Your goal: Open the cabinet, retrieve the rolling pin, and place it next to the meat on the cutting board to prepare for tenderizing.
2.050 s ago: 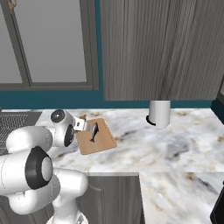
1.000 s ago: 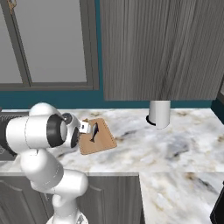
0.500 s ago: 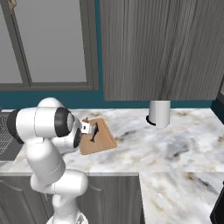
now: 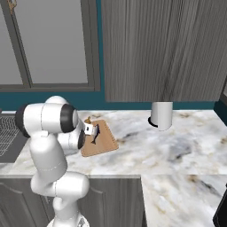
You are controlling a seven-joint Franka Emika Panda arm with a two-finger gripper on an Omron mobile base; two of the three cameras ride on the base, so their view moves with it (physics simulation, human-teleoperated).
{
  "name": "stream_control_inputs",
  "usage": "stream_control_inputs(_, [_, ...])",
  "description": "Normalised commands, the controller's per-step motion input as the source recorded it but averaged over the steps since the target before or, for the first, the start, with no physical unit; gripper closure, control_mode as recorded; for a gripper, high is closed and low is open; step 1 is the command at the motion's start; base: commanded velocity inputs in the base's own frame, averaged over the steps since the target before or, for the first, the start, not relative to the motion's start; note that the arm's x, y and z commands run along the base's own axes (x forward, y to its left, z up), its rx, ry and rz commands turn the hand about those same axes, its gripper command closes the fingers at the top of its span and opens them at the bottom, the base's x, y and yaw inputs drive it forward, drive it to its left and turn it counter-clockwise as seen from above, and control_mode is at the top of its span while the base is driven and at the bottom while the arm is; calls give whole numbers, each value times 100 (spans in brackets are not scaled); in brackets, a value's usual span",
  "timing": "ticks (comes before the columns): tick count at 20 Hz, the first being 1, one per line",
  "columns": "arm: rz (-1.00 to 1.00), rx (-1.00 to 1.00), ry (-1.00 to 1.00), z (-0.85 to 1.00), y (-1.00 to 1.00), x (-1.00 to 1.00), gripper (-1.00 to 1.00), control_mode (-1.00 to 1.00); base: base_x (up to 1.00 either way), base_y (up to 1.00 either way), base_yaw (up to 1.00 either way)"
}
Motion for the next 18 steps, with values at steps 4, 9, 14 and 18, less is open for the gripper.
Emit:
stream_control_inputs(4, [0,0,0,-3,0,7,-100,-100,0,0,0])
stream_control_inputs(9, [0,0,-1,7,-3,-2,-100,-100,0,0,0])
stream_control_inputs(14, [0,0,-1,22,0,-8,-100,-100,0,0,0])
stream_control_inputs(18, [-2,-2,0,22,2,-7,-100,-100,0,0,0])
